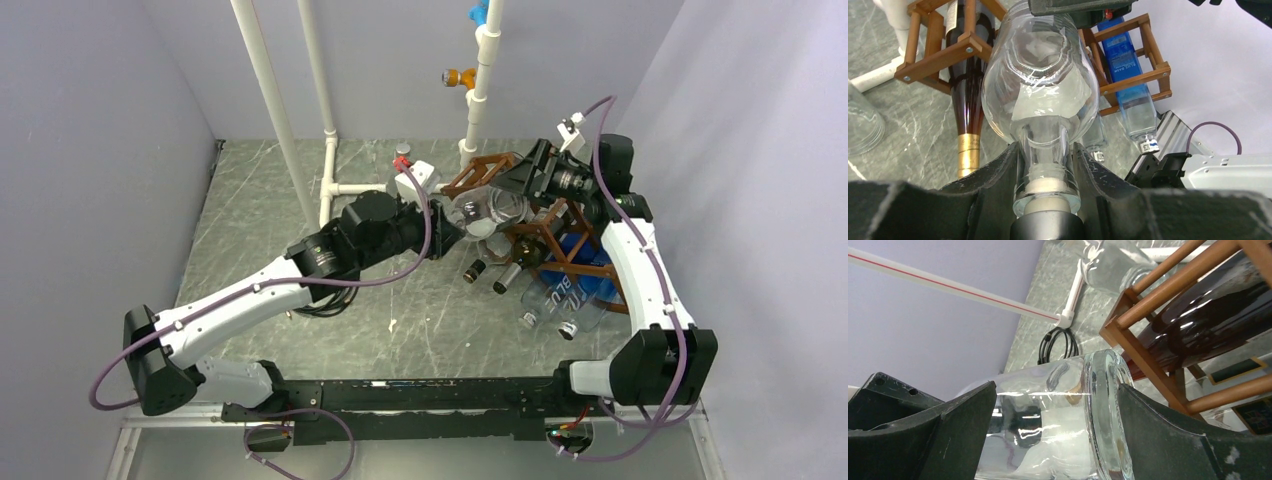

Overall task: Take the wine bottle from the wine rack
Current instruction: Pick up the wine bottle from the wine rack.

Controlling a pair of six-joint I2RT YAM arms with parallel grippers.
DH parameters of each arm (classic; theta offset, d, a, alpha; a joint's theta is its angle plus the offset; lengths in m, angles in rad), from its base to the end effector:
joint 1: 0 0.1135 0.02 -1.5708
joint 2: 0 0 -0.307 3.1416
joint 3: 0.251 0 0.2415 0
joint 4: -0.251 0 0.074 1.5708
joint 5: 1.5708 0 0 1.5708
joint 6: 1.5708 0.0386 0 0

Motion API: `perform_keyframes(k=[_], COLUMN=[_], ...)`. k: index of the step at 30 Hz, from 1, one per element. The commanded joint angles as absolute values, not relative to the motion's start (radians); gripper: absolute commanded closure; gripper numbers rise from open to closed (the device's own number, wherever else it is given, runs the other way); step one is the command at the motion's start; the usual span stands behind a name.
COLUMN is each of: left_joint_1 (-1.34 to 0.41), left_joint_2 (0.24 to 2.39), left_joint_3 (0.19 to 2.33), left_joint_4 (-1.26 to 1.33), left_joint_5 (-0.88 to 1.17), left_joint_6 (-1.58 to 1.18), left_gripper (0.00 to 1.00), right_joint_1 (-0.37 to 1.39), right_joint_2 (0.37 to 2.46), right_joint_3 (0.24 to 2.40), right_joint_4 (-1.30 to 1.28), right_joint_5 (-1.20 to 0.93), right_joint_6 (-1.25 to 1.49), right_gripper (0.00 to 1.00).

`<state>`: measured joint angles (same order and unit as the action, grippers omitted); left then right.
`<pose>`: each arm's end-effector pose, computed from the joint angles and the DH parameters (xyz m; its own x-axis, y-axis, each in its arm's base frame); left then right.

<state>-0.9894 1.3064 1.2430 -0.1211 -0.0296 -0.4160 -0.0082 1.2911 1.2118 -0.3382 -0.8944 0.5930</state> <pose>0.1590 -0.2398 0.4342 -0.4233 -0.0914 -0.9014 0.7088 0.5863 -0.3923 0.2632 0.0279 0.4100 -0.7317 0.3559 -0.5813 -0.3603 0.5221 0.7731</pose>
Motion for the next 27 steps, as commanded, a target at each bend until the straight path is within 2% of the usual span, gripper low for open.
perform_keyframes(k=[1, 27], left_joint_1=[-1.031, -1.031], left_joint_2=[1.287, 1.054], left_joint_3=[1.225, 1.014], left_joint_4=[0.137, 0.064], left_joint_5=[0.126, 0.032], left_joint_6=[-0.458, -0.525], left_gripper=[1.00, 1.00], right_joint_1=[0.145, 0.433], right_joint_2=[1.269, 1.408], right_joint_3=[1.244, 1.280], right_joint_4=[-0.309, -0.296], right_joint_5=[-1.161, -1.103], right_joint_6=[0.700, 0.678], right_gripper=[0.08, 0.08])
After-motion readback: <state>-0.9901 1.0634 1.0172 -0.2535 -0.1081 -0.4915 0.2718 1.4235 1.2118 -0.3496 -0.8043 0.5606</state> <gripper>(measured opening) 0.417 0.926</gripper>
